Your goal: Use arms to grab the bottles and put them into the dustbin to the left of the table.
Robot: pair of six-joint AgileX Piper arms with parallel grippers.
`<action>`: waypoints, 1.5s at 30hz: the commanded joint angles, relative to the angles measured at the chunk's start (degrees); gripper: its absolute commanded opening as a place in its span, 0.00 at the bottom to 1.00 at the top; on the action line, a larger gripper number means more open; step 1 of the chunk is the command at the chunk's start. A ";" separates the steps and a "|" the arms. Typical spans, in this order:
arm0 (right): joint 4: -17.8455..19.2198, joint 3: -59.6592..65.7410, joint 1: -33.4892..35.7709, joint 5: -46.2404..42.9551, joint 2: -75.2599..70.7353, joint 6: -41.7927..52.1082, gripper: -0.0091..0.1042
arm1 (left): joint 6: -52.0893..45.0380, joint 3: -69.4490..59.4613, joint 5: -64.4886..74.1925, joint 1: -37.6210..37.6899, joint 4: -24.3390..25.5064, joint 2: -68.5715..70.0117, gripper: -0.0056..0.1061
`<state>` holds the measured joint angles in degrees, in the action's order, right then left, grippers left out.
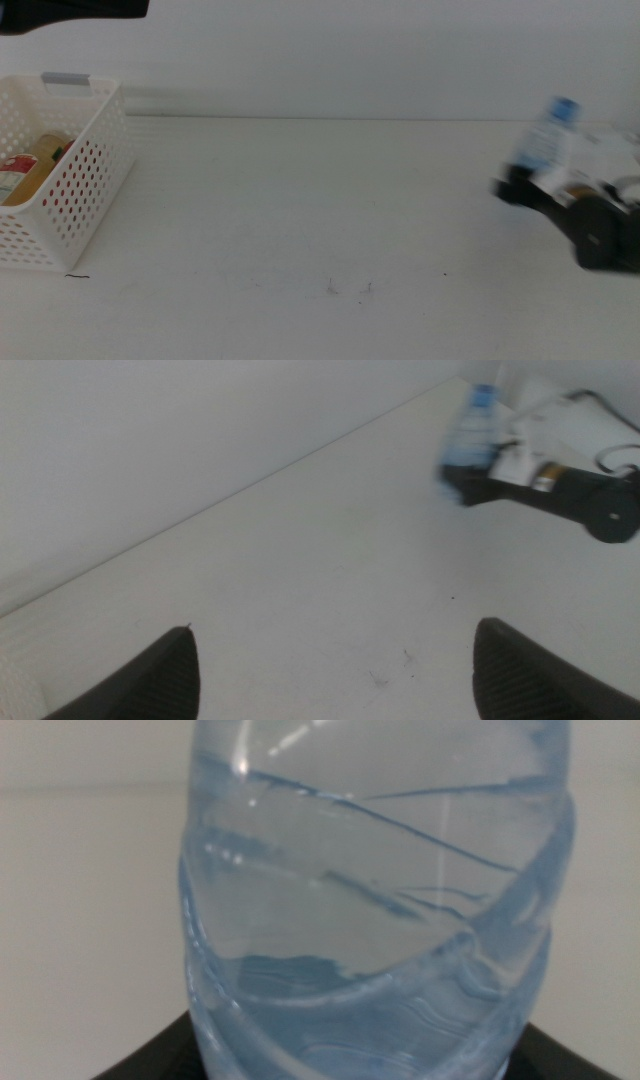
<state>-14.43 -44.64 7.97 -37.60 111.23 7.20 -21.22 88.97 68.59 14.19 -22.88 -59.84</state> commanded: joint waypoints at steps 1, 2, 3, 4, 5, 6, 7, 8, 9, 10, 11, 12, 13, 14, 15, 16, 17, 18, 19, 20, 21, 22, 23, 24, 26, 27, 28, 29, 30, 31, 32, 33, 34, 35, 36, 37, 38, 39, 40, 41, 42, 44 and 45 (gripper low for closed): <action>2.73 -6.65 7.00 2.89 -3.48 1.41 0.07 | 0.01 -0.15 -0.79 0.08 -0.09 0.25 0.89; 2.83 -10.28 10.10 5.71 -3.48 1.41 0.07 | 0.01 -0.15 -0.79 0.08 -0.09 0.25 0.89; 3.19 -14.06 13.12 8.37 -2.64 1.41 0.06 | 0.01 -0.15 -0.79 0.08 -0.09 0.25 0.89; 3.75 -17.04 15.54 9.88 -1.63 1.41 0.06 | 0.01 -0.15 -0.79 0.08 -0.09 0.25 0.89; 4.98 -20.79 18.44 10.82 0.23 1.41 0.06 | 0.01 -0.15 -0.79 0.08 -0.09 0.25 0.89; 7.00 -24.47 21.02 11.52 2.43 1.41 0.06 | 0.01 -0.15 -0.79 0.08 -0.09 0.25 0.89; 8.75 -28.09 22.67 12.66 4.91 1.26 0.06 | 0.01 -0.15 -0.79 0.08 -0.09 0.25 0.89; 10.56 -31.52 24.32 14.03 7.40 0.55 0.06 | 0.01 -0.15 -0.79 0.08 -0.09 0.25 0.89; 11.53 -34.63 25.72 15.25 9.77 -0.43 0.06 | 0.01 -0.15 -0.79 0.08 -0.09 0.25 0.89; 11.53 -36.81 26.97 16.07 11.53 -0.72 0.06 | 0.01 -0.15 -0.79 0.08 -0.09 0.25 0.89; 11.53 -39.10 28.07 16.44 13.54 -0.96 0.06 | 0.01 -0.15 -0.79 0.08 -0.09 0.25 0.89; 11.53 -40.85 29.04 16.44 15.30 -0.96 0.06 | 0.01 -0.15 -0.79 0.08 -0.09 0.25 0.89; 11.53 -42.01 29.77 16.44 16.52 -0.96 0.06 | 0.01 -0.15 -0.79 0.08 -0.09 0.25 0.89; 11.53 -43.22 30.54 16.44 17.83 -0.96 0.06 | 0.01 -0.15 -0.79 0.08 -0.09 0.25 0.89; 11.53 -44.13 31.23 16.44 18.97 -0.96 0.06 | 0.01 -0.15 -0.79 0.08 -0.09 0.25 0.89; 11.53 -44.80 31.70 16.19 19.84 -0.96 0.06 | 0.01 -0.15 -0.79 0.08 -0.09 0.25 0.89; 11.53 -45.09 32.18 15.34 20.86 -0.96 0.06 | 0.01 -0.15 -0.79 0.08 -0.09 0.25 0.89; 11.53 -45.09 32.48 13.98 21.61 -0.96 0.07 | 0.01 -0.15 -0.79 0.08 -0.09 0.25 0.89; 11.53 -45.09 32.63 13.01 22.07 -0.96 0.08 | 0.01 -0.15 -0.79 0.08 -0.09 0.25 0.89; 11.53 -45.09 32.72 12.02 22.76 -0.96 0.11 | 0.01 -0.15 -0.79 0.08 -0.09 0.25 0.89; 11.43 -45.09 32.72 11.59 23.24 -0.96 0.15 | 0.01 -0.15 -0.79 0.08 -0.09 0.25 0.89; 11.20 -45.09 32.72 11.44 23.64 -0.96 0.19 | 0.01 -0.15 -0.79 0.08 -0.09 0.25 0.89; 10.75 -45.09 32.72 11.54 23.93 -1.30 0.26 | 0.01 -0.15 -0.79 0.08 -0.09 0.25 0.89; 10.19 -45.09 32.72 12.09 24.03 -1.51 0.36 | 0.01 -0.15 -0.79 0.08 -0.09 0.25 0.89; 9.54 -45.09 32.89 14.39 24.15 -1.66 0.59 | 0.01 -0.15 -0.79 0.08 -0.09 0.25 0.89; 9.54 -45.09 32.99 15.59 23.81 -1.66 0.72 | 0.01 -0.15 -0.79 0.08 -0.09 0.25 0.89; 9.54 -44.99 33.11 16.98 23.21 -1.66 0.81 | 0.01 -0.15 -0.79 0.08 -0.09 0.25 0.89; 9.54 -44.83 33.11 19.73 22.17 -1.66 0.90 | 0.01 -0.15 -0.79 0.08 -0.09 0.25 0.89; 9.71 -44.08 33.23 22.82 20.47 -1.55 0.89 | 0.01 -0.15 -0.79 0.08 -0.09 0.25 0.89; 9.56 -42.98 33.34 25.20 18.62 -2.09 0.89 | 0.01 -0.15 -0.79 0.08 -0.09 0.25 0.89; 9.36 -41.09 33.34 28.06 15.96 -3.28 0.89 | -0.11 -0.15 -0.79 0.08 -0.07 0.25 0.89; 9.41 -38.62 33.34 30.59 12.72 -4.56 0.89 | -0.11 -0.15 -0.79 0.08 -0.07 0.25 0.89; 9.41 -35.54 33.45 32.25 9.93 -5.90 0.89 | -0.11 -0.15 -0.79 0.08 -0.07 0.25 0.89; 9.41 -32.00 33.45 34.10 5.90 -7.20 0.89 | -0.11 -0.15 -0.79 0.08 -0.07 0.25 0.89; 9.41 -28.27 33.58 36.06 1.51 -8.14 0.89 | -0.11 -0.15 -0.79 0.08 -0.07 0.25 0.89; 9.41 -24.54 33.58 38.26 -3.22 -8.86 0.89 | -0.12 -0.15 -0.79 0.08 0.06 0.25 0.89; 9.41 -21.74 33.58 40.85 -8.22 -9.28 0.89 | -0.12 -0.15 -0.79 0.08 0.06 0.25 0.89; 9.41 -18.63 33.58 43.90 -13.34 -9.41 0.89 | -0.12 -0.15 -0.79 0.08 0.06 0.25 0.89; 9.41 -16.15 33.58 47.36 -18.41 -9.30 0.89 | -0.12 -0.15 -0.79 0.08 0.06 0.25 0.89; 9.88 -14.78 33.58 50.54 -22.26 -9.16 0.89 | -0.12 -0.15 -0.79 0.08 0.06 0.25 0.89; 10.39 -13.66 33.58 54.69 -26.92 -8.88 0.89 | -0.12 -0.15 -0.79 0.08 0.06 0.25 0.89; 12.48 -12.92 33.58 60.78 -34.32 -8.87 0.89 | -0.12 -0.15 -0.79 0.08 0.06 0.25 0.89; 13.67 -12.92 33.58 63.06 -37.80 -8.87 0.89 | -0.12 -0.15 -0.79 0.08 0.06 0.25 0.89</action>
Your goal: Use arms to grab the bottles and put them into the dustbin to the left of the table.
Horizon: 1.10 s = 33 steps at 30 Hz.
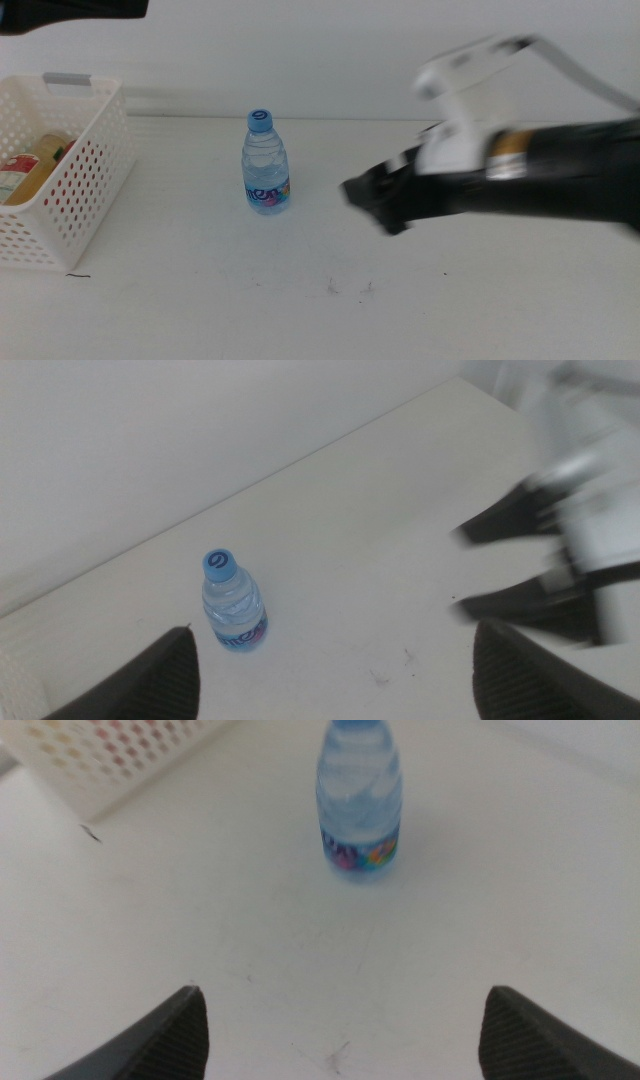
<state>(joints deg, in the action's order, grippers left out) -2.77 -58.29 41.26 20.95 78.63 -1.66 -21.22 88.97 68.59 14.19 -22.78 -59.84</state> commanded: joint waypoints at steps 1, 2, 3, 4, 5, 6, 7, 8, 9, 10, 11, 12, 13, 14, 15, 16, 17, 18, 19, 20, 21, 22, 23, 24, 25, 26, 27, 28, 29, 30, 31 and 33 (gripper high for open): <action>2.77 0.73 0.29 5.22 -8.16 -0.01 0.89 | -0.12 -0.15 -0.79 0.08 -0.04 0.25 0.89; 3.64 0.73 0.29 5.22 -10.16 -0.12 0.89 | -0.12 -0.15 -0.79 0.08 -0.04 0.25 0.89; 4.13 0.73 0.29 5.22 -12.52 -0.37 0.89 | -0.12 -0.15 -0.79 0.08 -0.04 0.25 0.89; 4.13 0.73 0.29 5.12 -13.92 -0.36 0.89 | -0.12 -0.15 -0.79 0.08 -0.04 0.25 0.89; 3.98 0.73 0.29 5.12 -14.80 -0.70 0.89 | -0.12 -0.15 -0.79 0.08 -0.04 0.25 0.89; 3.97 0.73 0.29 5.12 -15.68 -1.75 0.89 | -0.12 -0.15 -0.79 0.08 -0.04 0.25 0.89; 3.97 0.73 0.29 5.12 -16.28 -2.77 0.89 | -0.12 -0.15 -0.79 0.08 -0.04 0.25 0.89; 3.97 0.73 0.29 4.99 -16.67 -3.43 0.89 | -0.12 -0.15 -0.79 0.08 -0.04 0.25 0.89; 3.97 0.73 0.29 4.81 -17.12 -3.41 0.89 | -0.12 -0.15 -0.79 0.08 -0.04 0.25 0.89; 3.97 0.73 0.29 4.66 -17.25 -3.41 0.89 | -0.12 -0.15 -0.79 0.08 -0.04 0.25 0.89; 3.97 0.73 0.29 4.66 -17.51 -3.41 0.89 | -0.12 -0.15 -0.79 0.08 -0.04 0.25 0.89; 3.97 0.73 0.29 4.66 -17.62 -3.41 0.89 | -0.12 -0.15 -0.79 0.08 -0.04 0.25 0.89; 3.97 0.73 0.29 4.66 -17.62 -3.41 0.89 | -0.12 -0.15 -0.79 0.08 -0.04 0.25 0.89; 3.97 0.73 0.29 4.66 -17.62 -3.41 0.89 | -0.12 -0.15 -0.79 0.08 -0.04 0.25 0.89; 3.97 0.73 0.29 4.66 -17.62 -3.41 0.89 | -0.12 -0.15 -0.79 0.08 -0.04 0.25 0.89; 3.97 0.73 0.29 4.66 -17.62 -3.41 0.89 | -0.12 -0.15 -0.79 0.08 -0.04 0.25 0.89; 3.97 0.73 0.29 4.66 -17.62 -3.41 0.89 | -0.12 -0.15 -0.79 0.08 -0.04 0.25 0.89; 3.97 0.73 0.29 4.66 -17.62 -3.41 0.89 | -0.12 -0.15 -0.79 0.08 -0.04 0.25 0.89; 3.97 0.73 0.29 4.66 -17.62 -3.41 0.90 | -0.34 -0.15 -0.67 0.08 2.18 0.25 0.89; 3.97 0.73 0.29 4.66 -17.62 -3.41 0.90 | -0.87 -0.15 -0.54 0.08 2.95 0.25 0.89; 3.97 0.73 0.29 4.66 -17.62 -3.41 0.90 | -1.83 -0.15 -0.09 0.08 2.96 0.25 0.89; 3.97 0.73 0.29 4.66 -17.62 -3.41 0.90 | -1.95 -0.37 0.09 0.08 3.22 0.25 0.89; 3.97 0.73 0.29 4.66 -17.62 -3.41 0.90 | -1.83 -0.76 -0.48 0.08 4.09 0.25 0.89; 3.97 0.73 0.29 4.66 -17.62 -3.41 0.90 | -1.36 -1.88 -1.82 0.08 4.79 0.65 0.89; 3.97 0.73 0.29 4.66 -17.62 -3.41 0.90 | -0.81 -4.05 -4.21 0.08 5.66 1.67 0.89; 3.97 0.73 0.29 4.66 -17.62 -3.41 0.90 | -0.81 -6.71 -7.49 0.20 6.29 2.83 0.89; 3.97 0.73 0.29 4.66 -17.62 -3.41 0.90 | -0.59 -11.16 -11.68 0.34 6.93 4.74 0.89; 3.97 0.73 0.29 4.66 -17.62 -3.41 0.90 | 0.85 -16.74 -16.96 0.69 7.91 7.25 0.89; 3.97 0.73 0.29 4.66 -17.62 -3.41 0.90 | 2.98 -23.24 -22.02 1.42 9.04 9.96 0.89; 3.97 0.73 0.29 4.66 -17.62 -3.41 0.90 | 5.96 -30.37 -29.35 2.47 10.84 12.51 0.89; 3.97 0.73 0.29 4.66 -17.62 -3.41 0.90 | 9.16 -37.96 -37.96 3.73 12.44 14.88 0.89; 3.97 0.73 0.29 4.66 -17.62 -3.41 0.90 | 12.34 -51.72 -56.03 6.26 12.55 17.67 0.89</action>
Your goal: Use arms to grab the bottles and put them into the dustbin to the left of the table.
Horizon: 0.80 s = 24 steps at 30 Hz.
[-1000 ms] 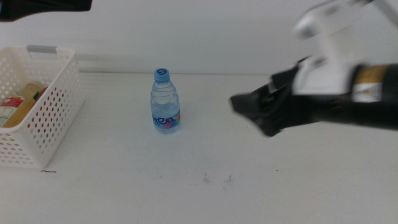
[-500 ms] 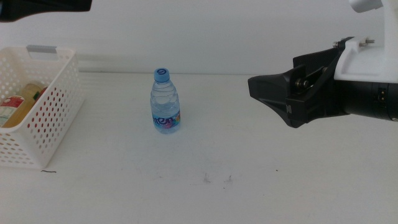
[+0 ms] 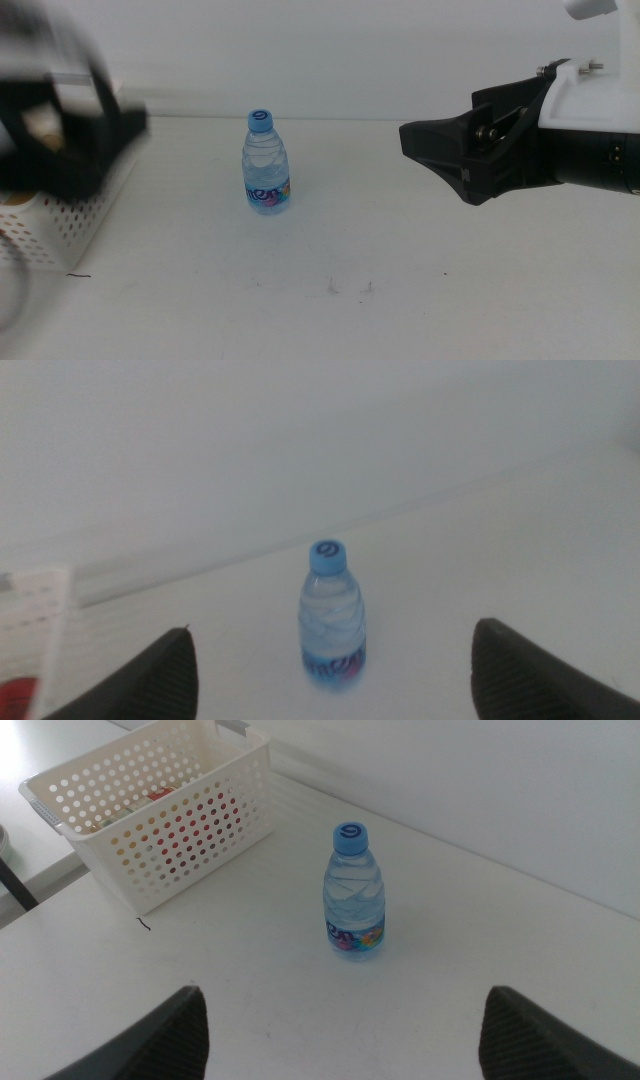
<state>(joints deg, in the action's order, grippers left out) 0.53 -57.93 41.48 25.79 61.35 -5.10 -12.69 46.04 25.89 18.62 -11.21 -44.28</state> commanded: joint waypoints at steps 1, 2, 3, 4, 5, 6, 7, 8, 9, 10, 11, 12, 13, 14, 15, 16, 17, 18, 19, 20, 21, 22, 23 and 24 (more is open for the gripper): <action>0.67 0.37 0.07 -0.18 -0.33 0.04 0.90 | 4.06 -16.05 -24.35 3.30 -0.75 2.40 0.89; 0.67 0.37 0.07 -0.18 -0.33 0.04 0.90 | 4.18 -21.30 -34.98 4.65 -2.06 2.27 0.89; 0.67 0.37 0.07 -0.18 -0.33 0.04 0.90 | 4.49 -27.01 -43.54 6.53 -2.27 1.72 0.89; 0.67 0.37 0.07 -0.18 -0.33 0.04 0.90 | 5.99 -31.76 -49.60 8.31 -2.38 0.94 0.89; 0.67 0.37 0.07 -0.18 -0.33 0.04 0.90 | 7.91 -35.46 -52.86 9.95 -2.64 0.09 0.89; 0.67 0.37 0.07 -0.18 -0.33 0.04 0.90 | 10.21 -38.17 -55.47 11.23 -3.36 -1.09 0.89; 0.53 0.37 0.07 -0.18 -0.33 0.04 0.90 | 11.50 -39.79 -56.21 12.10 -3.83 -2.43 0.89; 0.37 0.37 0.07 -0.18 -0.33 0.04 0.90 | 11.50 -40.45 -56.21 12.49 -3.85 -3.98 0.89; 0.37 0.37 0.07 -0.18 -0.33 0.04 0.90 | 10.99 -40.80 -56.05 12.61 -3.85 -5.75 0.89; 0.38 0.37 0.07 -0.18 -0.45 0.04 0.90 | 10.48 -40.79 -55.63 12.61 -3.61 -7.70 0.89; 0.38 0.37 0.07 -0.18 -0.45 0.04 0.90 | 9.61 -40.79 -55.95 12.61 -3.57 -9.36 0.89; 0.38 0.37 0.07 -0.18 -0.45 0.04 0.90 | 9.78 -40.79 -57.53 12.61 -2.87 -11.45 0.89; 0.38 0.37 0.07 -0.18 -0.45 0.04 0.90 | 10.09 -40.79 -59.29 12.61 -2.25 -13.44 0.89; 0.38 0.37 0.07 -0.18 -0.45 0.04 0.90 | 10.09 -40.79 -61.41 12.61 -2.25 -15.03 0.89; 0.38 0.37 0.07 -0.18 -0.45 0.04 0.90 | 10.09 -40.54 -63.76 12.61 -1.67 -16.85 0.89; 0.38 0.37 0.07 -0.18 -0.45 0.04 0.90 | 10.09 -40.15 -65.60 12.61 -1.95 -18.72 0.89; 0.38 0.37 0.07 -0.18 -0.45 0.04 0.90 | 10.12 -39.63 -66.63 12.61 -2.06 -20.53 0.89; 0.38 0.37 0.07 -0.18 -0.45 0.04 0.90 | 10.12 -39.24 -67.53 12.61 -2.33 -22.40 0.89; 0.38 0.37 0.07 -0.18 -0.45 0.04 0.90 | 9.82 -38.85 -68.86 12.61 -2.33 -24.43 0.89; 0.38 0.37 0.07 -0.18 -0.45 0.04 0.90 | 9.00 -38.33 -70.84 12.40 -2.33 -26.51 0.89; 0.38 0.37 0.07 -0.18 -0.45 0.04 0.90 | 8.41 -37.82 -72.45 12.14 -1.95 -28.17 0.89; 0.38 0.37 0.07 -0.18 -0.45 0.04 0.90 | 8.16 -37.05 -74.41 11.82 -1.70 -30.31 0.89; 0.38 0.37 0.07 -0.18 -0.45 0.04 0.90 | 8.16 -36.00 -76.05 11.42 -1.07 -32.39 0.89; 0.38 0.37 0.07 -0.18 -0.45 0.04 0.90 | 8.93 -35.00 -76.86 10.84 -0.48 -34.05 0.89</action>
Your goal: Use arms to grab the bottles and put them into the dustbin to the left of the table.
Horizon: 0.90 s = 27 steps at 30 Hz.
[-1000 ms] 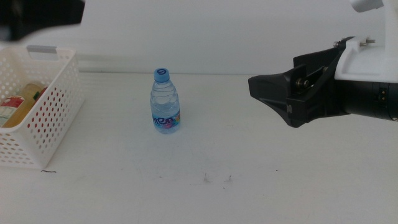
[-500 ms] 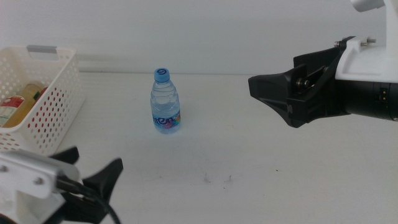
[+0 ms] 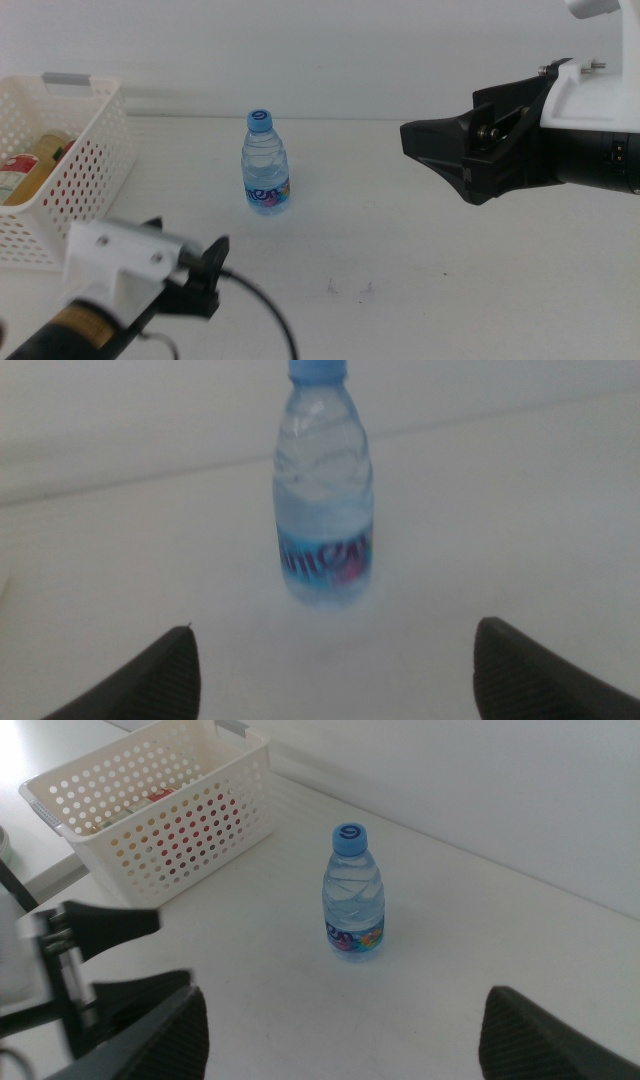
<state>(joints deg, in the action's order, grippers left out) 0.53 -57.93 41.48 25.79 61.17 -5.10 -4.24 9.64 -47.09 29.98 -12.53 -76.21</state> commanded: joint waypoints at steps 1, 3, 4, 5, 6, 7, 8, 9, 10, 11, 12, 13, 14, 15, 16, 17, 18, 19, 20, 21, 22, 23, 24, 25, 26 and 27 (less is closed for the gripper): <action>0.38 0.37 0.07 -0.18 -0.28 0.04 0.90 | 1.91 2.96 -3.98 -1.33 1.90 -4.16 0.89; 0.38 0.37 0.07 -0.18 -0.28 0.04 0.90 | 3.49 6.53 -3.05 -3.53 5.95 -8.34 0.89; 0.38 0.37 0.07 -0.18 -0.28 0.04 0.90 | 4.24 8.29 -2.79 -4.77 9.26 -10.43 0.89; 0.38 0.37 0.07 -0.18 -0.28 0.04 0.90 | 5.35 9.96 -2.79 -6.01 12.17 -12.53 0.89; 0.38 0.37 0.07 -0.18 -0.28 0.04 0.90 | 6.39 11.26 -2.79 -6.90 14.95 -14.15 0.89; 0.38 0.37 0.07 -0.18 -0.28 0.04 0.90 | 7.95 12.90 -2.89 -7.90 17.48 -16.14 0.89; 0.38 0.37 0.07 -0.18 -0.28 0.04 0.90 | 9.42 14.51 -2.89 -8.80 19.55 -18.17 0.89; 0.38 0.37 0.07 -0.18 -0.28 0.04 0.90 | 10.67 15.81 -2.89 -9.33 20.87 -19.79 0.89; 0.38 0.37 0.07 -0.18 -0.28 0.04 0.90 | 11.21 17.39 -3.19 -9.85 22.17 -21.82 0.89; 0.38 0.37 0.07 -0.18 -0.28 0.04 0.90 | 11.21 18.91 -3.85 -10.24 22.96 -23.78 0.89; 0.38 0.37 0.07 -0.18 -0.28 0.04 0.90 | 11.21 20.33 -4.42 -10.50 23.07 -25.29 0.89; 0.38 0.37 0.07 -0.18 -0.28 0.04 0.90 | 11.21 21.70 -5.07 -10.48 23.19 -27.09 0.89; 0.38 0.37 0.07 -0.18 -0.28 0.04 0.90 | 11.21 23.07 -5.40 -10.48 22.97 -29.07 0.89; 0.38 0.37 0.07 -0.18 -0.28 0.04 0.90 | 11.21 24.22 -5.54 -10.48 22.53 -30.31 0.89; 0.38 0.37 0.07 -0.18 -0.28 0.04 0.90 | 11.21 25.68 -5.54 -10.48 22.55 -31.77 0.89; 0.38 0.37 0.07 -0.18 -0.28 0.04 0.90 | 11.21 27.04 -5.54 -10.48 22.55 -33.20 0.89; 0.38 0.37 0.07 -0.18 -0.28 0.04 0.90 | 11.21 28.08 -5.54 -10.48 22.55 -34.28 0.89; 0.38 0.37 0.07 -0.18 -0.28 0.04 0.90 | 11.21 29.35 -5.54 -10.48 22.55 -35.55 0.89; 0.38 0.37 0.07 -0.18 -0.28 0.04 0.90 | 11.21 30.57 -5.54 -10.48 22.55 -36.79 0.89; 0.38 0.37 0.07 -0.18 -0.28 0.04 0.90 | 11.21 31.50 -5.54 -10.48 22.55 -37.74 0.89; 0.38 0.37 0.07 -0.18 -0.28 0.04 0.90 | 11.21 32.61 -5.63 -10.48 22.55 -38.80 0.89; 0.38 0.37 0.07 -0.18 -0.28 0.04 0.90 | 11.21 33.62 -5.63 -10.48 22.55 -39.66 0.89; 0.38 0.37 0.07 -0.18 -0.28 0.04 0.90 | 11.11 34.49 -5.63 -10.48 21.86 -40.41 0.89; 0.38 0.37 0.07 -0.18 -0.28 0.04 0.90 | 10.68 35.21 -5.63 -10.48 21.27 -41.09 0.89; 0.38 0.37 0.07 -0.18 -0.28 0.04 0.90 | 10.52 35.87 -5.79 -10.48 21.01 -41.74 0.89; 0.38 0.37 0.07 -0.18 -0.28 0.04 0.90 | 10.52 36.42 -5.97 -10.48 21.01 -42.24 0.89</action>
<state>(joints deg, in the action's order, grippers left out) 0.53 -57.93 41.48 25.79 61.17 -5.10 6.22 44.96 -51.74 19.45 8.98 -117.69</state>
